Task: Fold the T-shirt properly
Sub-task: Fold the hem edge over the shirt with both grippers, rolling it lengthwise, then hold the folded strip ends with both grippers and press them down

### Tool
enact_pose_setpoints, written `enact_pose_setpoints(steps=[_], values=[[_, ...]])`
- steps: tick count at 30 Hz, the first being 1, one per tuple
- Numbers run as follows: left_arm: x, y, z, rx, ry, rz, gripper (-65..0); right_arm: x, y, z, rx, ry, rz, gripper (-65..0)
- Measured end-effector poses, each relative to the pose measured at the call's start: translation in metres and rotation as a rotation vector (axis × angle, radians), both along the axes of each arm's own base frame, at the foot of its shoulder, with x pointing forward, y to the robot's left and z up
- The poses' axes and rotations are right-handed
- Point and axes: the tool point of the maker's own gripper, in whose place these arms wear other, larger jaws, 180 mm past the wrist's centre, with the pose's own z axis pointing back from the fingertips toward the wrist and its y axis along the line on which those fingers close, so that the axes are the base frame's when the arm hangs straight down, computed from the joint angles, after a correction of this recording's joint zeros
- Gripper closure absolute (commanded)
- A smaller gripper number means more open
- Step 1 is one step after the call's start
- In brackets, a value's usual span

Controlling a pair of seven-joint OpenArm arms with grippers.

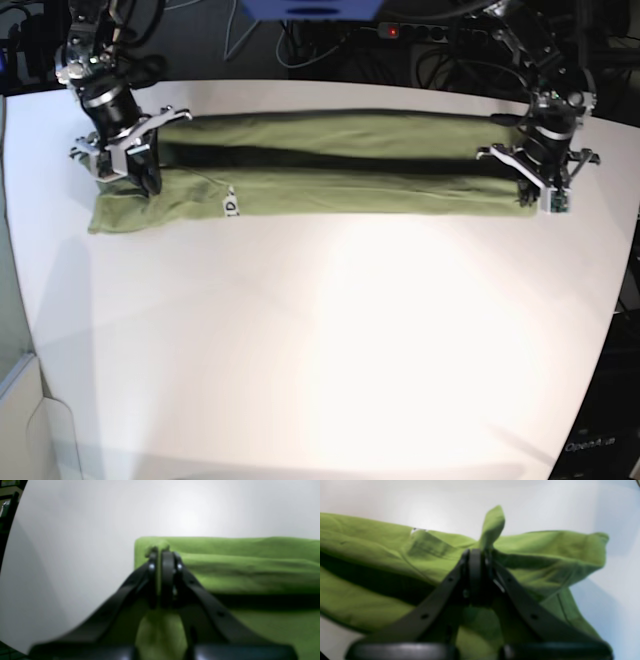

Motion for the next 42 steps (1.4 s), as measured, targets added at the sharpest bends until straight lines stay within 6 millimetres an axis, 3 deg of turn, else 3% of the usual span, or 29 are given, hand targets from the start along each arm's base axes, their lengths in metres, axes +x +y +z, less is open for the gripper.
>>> enact_pose_setpoints(steps=[9, 13, 16, 22, 29, 42], values=[[0.000, 0.000, 0.000, -0.001, 0.000, 0.000, -1.7, -0.020, 0.015, -0.009, 0.080, -0.003, -0.041, 0.0], [0.000, 0.000, 0.000, -0.001, -0.001, 0.000, -1.7, -0.026, 0.013, -0.023, 0.092, 0.031, -0.054, 0.0], [0.000, 0.000, 0.000, -0.001, 0.000, 0.000, -1.7, -0.034, 0.011, -0.039, 0.099, 0.079, -0.061, 0.0], [-0.001, 0.000, -0.001, -0.001, 0.007, 0.001, -1.7, -0.031, -0.015, -0.049, 0.097, 0.082, -0.141, 0.0], [-0.001, -0.001, -0.002, -0.005, 0.007, 0.001, -1.9, -0.030, -0.020, -0.049, 0.091, 0.086, -0.154, 0.0], [-0.024, -0.002, -0.015, -0.012, 0.061, 0.002, -1.7, -0.029, -0.021, -0.049, 0.090, 0.084, -0.156, 0.0]])
